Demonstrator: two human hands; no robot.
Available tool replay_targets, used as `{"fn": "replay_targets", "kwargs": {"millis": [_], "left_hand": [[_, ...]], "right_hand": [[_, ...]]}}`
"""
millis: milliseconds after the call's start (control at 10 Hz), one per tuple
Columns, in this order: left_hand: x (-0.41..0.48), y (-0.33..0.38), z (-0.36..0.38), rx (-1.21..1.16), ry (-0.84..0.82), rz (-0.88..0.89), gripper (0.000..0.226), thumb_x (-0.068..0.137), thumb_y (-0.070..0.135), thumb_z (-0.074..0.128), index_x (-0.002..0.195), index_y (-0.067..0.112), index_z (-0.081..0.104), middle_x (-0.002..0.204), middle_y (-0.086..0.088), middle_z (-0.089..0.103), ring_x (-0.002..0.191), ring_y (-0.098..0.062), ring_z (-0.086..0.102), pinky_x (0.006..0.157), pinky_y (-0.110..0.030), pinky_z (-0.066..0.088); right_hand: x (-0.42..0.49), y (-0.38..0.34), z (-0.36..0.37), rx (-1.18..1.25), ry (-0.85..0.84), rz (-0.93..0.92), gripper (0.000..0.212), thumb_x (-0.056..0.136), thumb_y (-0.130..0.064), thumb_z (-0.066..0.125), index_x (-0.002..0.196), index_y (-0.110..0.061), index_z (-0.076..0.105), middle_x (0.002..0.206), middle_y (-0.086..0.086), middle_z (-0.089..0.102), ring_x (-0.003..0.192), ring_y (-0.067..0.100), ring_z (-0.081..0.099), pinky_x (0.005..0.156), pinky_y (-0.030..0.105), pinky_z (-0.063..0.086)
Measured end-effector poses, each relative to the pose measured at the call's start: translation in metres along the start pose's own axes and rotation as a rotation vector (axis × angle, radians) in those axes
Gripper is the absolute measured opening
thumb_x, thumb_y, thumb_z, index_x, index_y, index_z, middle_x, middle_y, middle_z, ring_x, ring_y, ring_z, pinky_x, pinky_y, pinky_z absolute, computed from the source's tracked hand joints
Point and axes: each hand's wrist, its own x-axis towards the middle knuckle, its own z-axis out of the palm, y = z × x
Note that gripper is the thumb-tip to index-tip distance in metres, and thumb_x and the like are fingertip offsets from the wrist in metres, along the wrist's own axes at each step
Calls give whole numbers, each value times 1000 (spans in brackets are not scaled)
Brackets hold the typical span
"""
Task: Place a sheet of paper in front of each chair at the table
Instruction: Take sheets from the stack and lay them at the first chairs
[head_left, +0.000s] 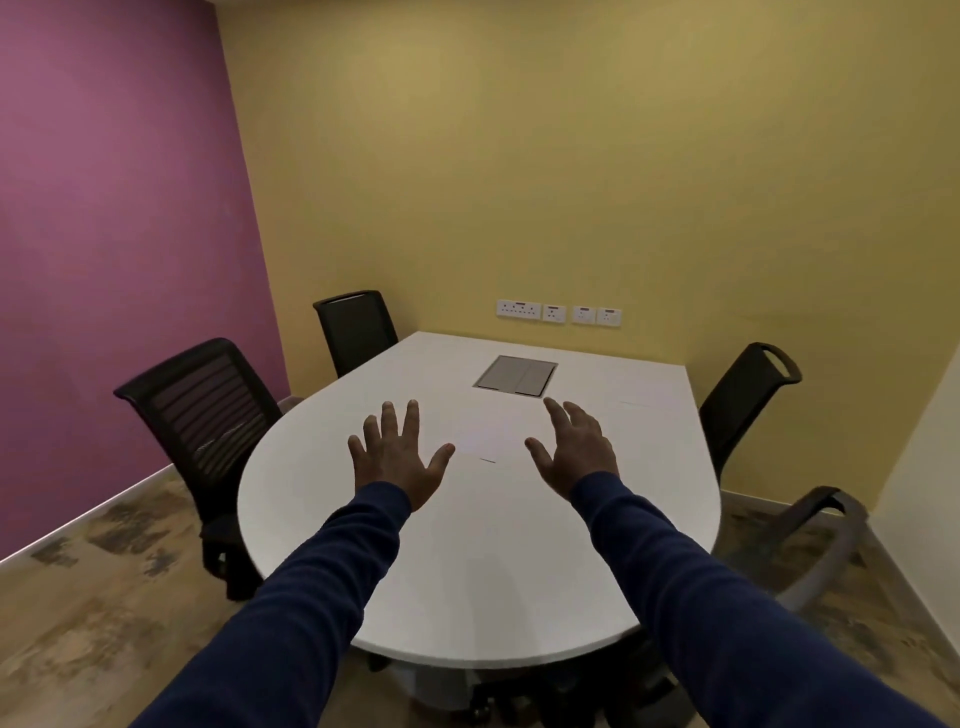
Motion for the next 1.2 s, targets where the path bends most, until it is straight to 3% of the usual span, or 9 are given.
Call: {"fn": "replay_targets", "kwargs": {"millis": [400,700,1200], "left_hand": [[171,-89,77,43,-63,-5,85,89,74,27,157,25,13,163,-13,17,144,-33,20,111,-51,24],[277,-94,138,-30,-150,77,83,91,72,29,157,24,14,163,-14,16,143,-33,20,112,-50,23],[440,-148,321,-128,-457,218,80,91,71,25,152,19,24,157,-10,23,137,-30,27,109,-42,27]], "right_hand": [[145,-58,129,40,-40,75,69,95,-51,50,154,-25,27,158,7,33,142,27,32,108,42,39],[226,-63,185,-23,-60,146,68,95,-51,50,154,-25,26,158,7,32,143,26,31,107,42,39],[340,-71,333,-131,-163,421,69,96,-53,48,155,-29,22,160,3,28,145,23,27,110,41,36]]}}
